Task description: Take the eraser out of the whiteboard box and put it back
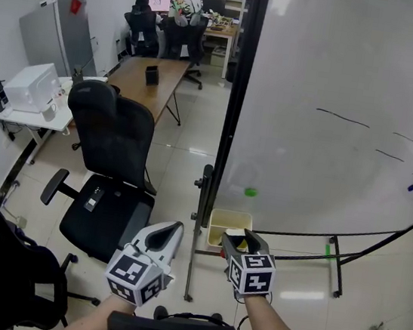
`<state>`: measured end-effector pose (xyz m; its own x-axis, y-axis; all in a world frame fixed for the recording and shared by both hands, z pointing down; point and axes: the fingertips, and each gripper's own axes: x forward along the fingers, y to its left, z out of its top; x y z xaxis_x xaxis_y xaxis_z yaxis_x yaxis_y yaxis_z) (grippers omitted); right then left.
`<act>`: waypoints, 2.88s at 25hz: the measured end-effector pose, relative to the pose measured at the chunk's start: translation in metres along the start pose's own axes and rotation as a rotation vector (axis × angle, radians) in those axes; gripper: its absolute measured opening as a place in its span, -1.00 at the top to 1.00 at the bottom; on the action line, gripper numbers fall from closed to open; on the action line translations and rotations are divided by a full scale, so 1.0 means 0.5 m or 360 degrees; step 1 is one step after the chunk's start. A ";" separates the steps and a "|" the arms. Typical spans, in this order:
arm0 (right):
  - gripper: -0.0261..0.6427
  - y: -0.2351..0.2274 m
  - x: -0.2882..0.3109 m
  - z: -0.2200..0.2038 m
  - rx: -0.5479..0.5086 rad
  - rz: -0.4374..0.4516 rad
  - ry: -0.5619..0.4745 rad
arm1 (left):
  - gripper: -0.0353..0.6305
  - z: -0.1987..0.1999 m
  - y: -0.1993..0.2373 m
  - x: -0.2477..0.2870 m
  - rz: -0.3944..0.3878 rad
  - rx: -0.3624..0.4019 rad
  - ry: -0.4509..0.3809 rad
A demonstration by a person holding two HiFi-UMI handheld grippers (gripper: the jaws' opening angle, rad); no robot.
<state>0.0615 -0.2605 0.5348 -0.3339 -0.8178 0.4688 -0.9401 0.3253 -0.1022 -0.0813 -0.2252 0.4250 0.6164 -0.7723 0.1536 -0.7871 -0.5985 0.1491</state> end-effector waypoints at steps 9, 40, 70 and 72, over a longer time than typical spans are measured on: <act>0.10 -0.006 -0.004 0.004 -0.0033 -0.0019 -0.0041 | 0.79 0.003 0.002 -0.003 0.0010 -0.0013 -0.0011; 0.86 -0.008 -0.460 0.176 -0.0087 0.0248 -0.0647 | 0.79 0.061 -0.275 -0.085 -0.0149 0.0028 -0.0138; 0.86 0.051 -0.825 0.024 -0.0075 0.0355 -0.0708 | 0.79 0.020 -0.532 -0.362 -0.0096 0.0015 -0.0215; 0.86 0.034 -0.852 0.028 -0.0087 0.0362 -0.0730 | 0.79 0.024 -0.561 -0.360 -0.0094 0.0022 -0.0225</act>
<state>0.1870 0.0870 0.3212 -0.5367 -0.8437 0.0057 -0.8394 0.5332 -0.1052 0.0282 0.0791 0.3439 0.6528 -0.7575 0.0056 -0.7506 -0.6457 0.1403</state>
